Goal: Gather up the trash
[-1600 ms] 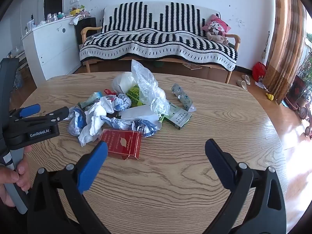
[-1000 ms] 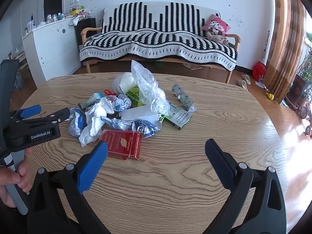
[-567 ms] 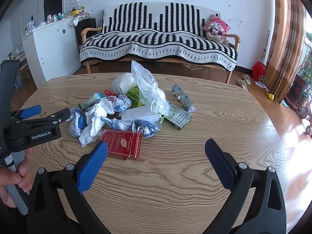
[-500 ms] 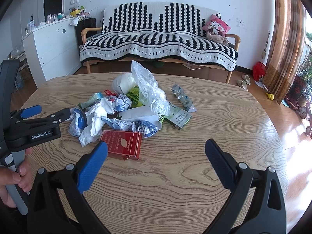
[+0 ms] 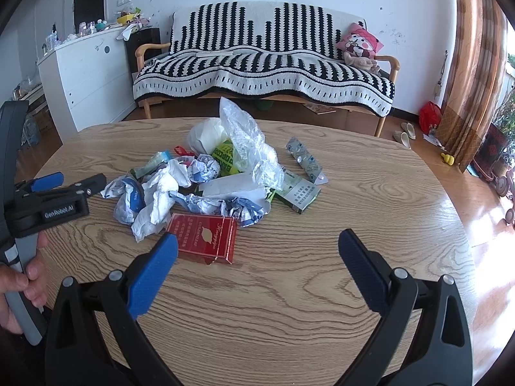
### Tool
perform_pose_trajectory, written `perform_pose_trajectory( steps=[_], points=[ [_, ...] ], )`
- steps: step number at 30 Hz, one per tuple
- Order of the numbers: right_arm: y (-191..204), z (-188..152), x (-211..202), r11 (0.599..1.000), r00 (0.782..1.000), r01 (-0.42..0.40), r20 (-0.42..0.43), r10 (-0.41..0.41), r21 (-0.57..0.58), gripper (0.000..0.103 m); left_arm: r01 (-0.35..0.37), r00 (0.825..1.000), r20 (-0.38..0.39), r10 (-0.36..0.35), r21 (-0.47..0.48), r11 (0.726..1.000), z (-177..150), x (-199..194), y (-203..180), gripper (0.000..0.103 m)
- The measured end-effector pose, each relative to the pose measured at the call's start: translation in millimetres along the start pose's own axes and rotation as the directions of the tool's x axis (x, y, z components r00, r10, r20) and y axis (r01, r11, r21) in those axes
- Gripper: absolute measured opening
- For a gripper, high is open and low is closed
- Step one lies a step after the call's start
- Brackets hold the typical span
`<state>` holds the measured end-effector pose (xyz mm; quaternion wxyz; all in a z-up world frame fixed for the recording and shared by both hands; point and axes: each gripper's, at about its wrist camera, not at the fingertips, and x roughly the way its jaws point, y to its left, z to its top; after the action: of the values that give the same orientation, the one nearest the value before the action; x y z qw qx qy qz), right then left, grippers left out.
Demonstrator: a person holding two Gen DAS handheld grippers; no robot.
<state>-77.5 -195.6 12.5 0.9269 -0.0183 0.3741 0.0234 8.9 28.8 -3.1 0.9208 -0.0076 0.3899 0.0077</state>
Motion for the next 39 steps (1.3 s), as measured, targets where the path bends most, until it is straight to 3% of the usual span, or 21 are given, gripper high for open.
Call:
perform_pose_trajectory(
  steps=[7, 14, 21, 23, 26, 29, 35, 39],
  points=[
    [3.4, -3.8, 22.2, 1.000, 0.999, -0.024, -0.044, 0.024, 0.006, 0.097, 0.011, 0.998, -0.064, -0.015, -0.056, 0.998, -3.1, 21.8, 32.3, 0.097],
    [4.2, -0.9, 52.4, 0.992, 0.987, -0.101, -0.117, 0.109, 0.072, 0.097, 0.071, 0.972, -0.219, -0.087, -0.080, 0.994, -2.3, 71.4, 16.8, 0.097],
    [9.8, -5.7, 82.6, 0.984, 0.972, -0.134, -0.180, 0.153, 0.117, 0.097, 0.015, 0.972, -0.234, -0.022, -0.028, 0.999, -0.9, 104.1, -7.2, 0.097],
    [12.5, -7.3, 87.6, 0.982, 0.968, -0.140, -0.189, 0.162, 0.123, 0.097, 0.023, 0.968, -0.247, -0.034, -0.047, 0.999, -3.0, 109.8, -2.7, 0.089],
    [16.7, -7.0, 94.3, 0.980, 0.964, -0.152, -0.198, 0.175, 0.126, 0.097, 0.072, 0.962, -0.259, -0.091, -0.081, 0.994, -0.7, 109.1, 5.8, 0.050],
    [26.1, -7.9, 104.3, 0.979, 0.958, -0.165, -0.216, 0.189, 0.124, 0.097, 0.095, 0.964, -0.241, -0.116, -0.097, 0.991, -0.1, 99.7, 12.6, 0.046],
    [47.0, -11.1, 127.6, 0.986, 0.956, -0.131, -0.251, 0.154, 0.108, 0.097, 0.064, 0.989, -0.127, -0.072, -0.067, 0.996, 8.8, 62.0, 29.9, 0.044],
    [56.8, -13.1, 143.1, 0.990, 0.953, -0.103, -0.275, 0.128, 0.101, 0.097, 0.052, 0.994, -0.089, -0.057, -0.065, 0.997, 15.2, 50.5, 37.5, 0.044]
  ],
)
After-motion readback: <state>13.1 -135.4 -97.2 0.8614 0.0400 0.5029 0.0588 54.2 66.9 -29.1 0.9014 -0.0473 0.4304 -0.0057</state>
